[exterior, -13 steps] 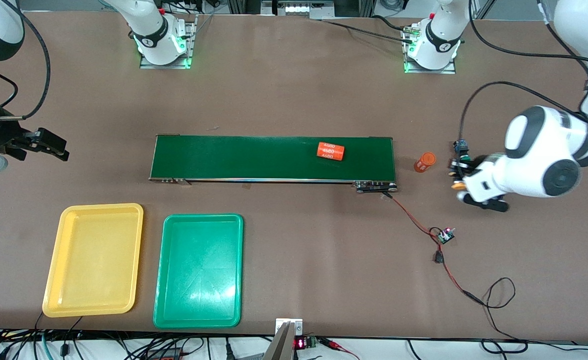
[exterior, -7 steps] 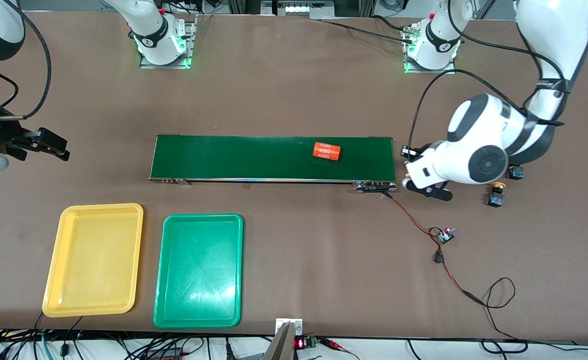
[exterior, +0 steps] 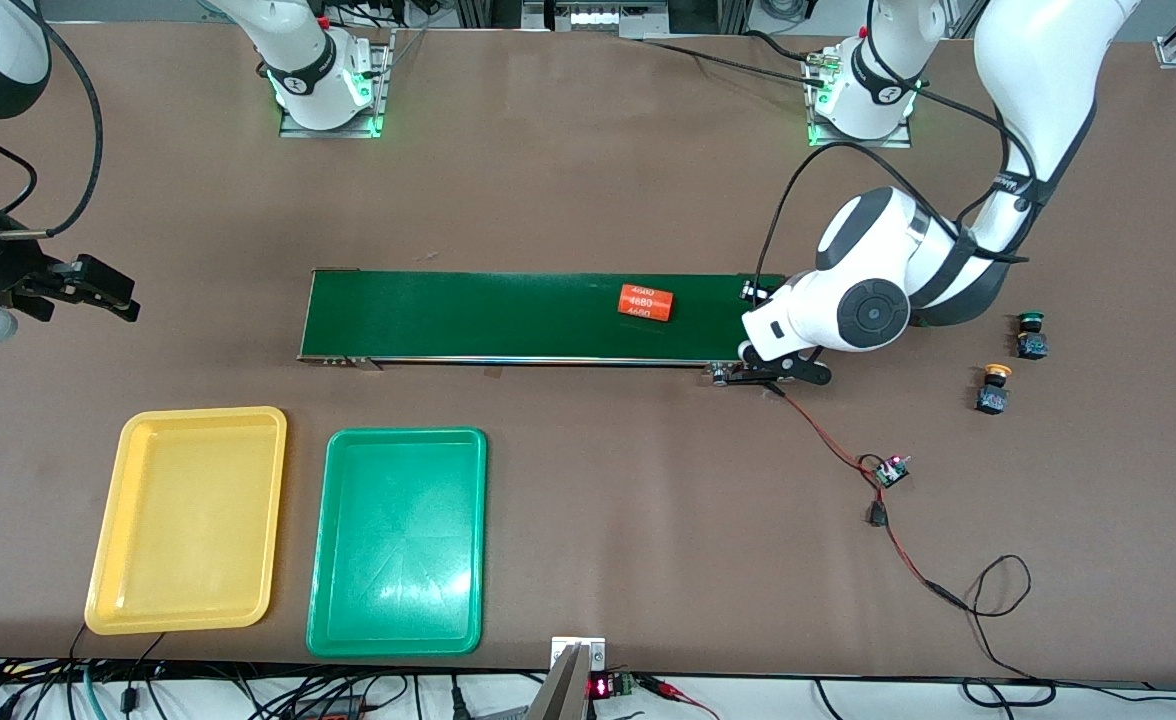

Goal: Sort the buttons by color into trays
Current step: 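Set the yellow-cap button on the belt and open the left gripper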

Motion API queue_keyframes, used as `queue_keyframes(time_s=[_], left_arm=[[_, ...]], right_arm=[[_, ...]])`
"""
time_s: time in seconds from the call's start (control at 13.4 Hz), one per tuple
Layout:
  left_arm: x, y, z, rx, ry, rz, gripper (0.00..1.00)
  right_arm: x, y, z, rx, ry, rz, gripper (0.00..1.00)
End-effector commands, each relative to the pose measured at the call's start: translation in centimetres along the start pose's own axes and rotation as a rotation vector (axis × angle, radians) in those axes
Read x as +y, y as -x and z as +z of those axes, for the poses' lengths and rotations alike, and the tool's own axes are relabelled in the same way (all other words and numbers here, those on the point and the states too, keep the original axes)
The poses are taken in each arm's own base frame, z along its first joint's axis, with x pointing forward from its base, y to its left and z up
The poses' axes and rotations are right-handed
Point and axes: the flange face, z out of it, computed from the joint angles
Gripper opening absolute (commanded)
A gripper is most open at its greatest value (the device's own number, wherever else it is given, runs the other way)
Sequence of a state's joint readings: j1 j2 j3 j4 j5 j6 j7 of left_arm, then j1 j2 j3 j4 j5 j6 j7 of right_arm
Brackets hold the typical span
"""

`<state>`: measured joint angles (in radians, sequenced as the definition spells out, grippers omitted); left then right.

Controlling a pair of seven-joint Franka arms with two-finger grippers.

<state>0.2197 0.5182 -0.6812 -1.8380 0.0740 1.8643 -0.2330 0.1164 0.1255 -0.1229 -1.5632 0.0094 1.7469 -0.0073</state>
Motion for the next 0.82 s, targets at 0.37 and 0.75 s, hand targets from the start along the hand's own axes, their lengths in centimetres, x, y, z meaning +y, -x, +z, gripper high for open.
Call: queue_keyframes(time_s=[0.37, 0.75], left_arm=[[1.8, 0.2, 2.8, -0.012, 0.01, 0.016, 0.22], [1.4, -0.2, 3.8, -0.03, 0.019, 0.007, 0.8]], right_arm=[[0.6, 0.2, -0.2, 0.003, 0.004, 0.004, 1.0], [0.9, -0.1, 0.3, 0.002, 0.008, 0.019, 1.0]])
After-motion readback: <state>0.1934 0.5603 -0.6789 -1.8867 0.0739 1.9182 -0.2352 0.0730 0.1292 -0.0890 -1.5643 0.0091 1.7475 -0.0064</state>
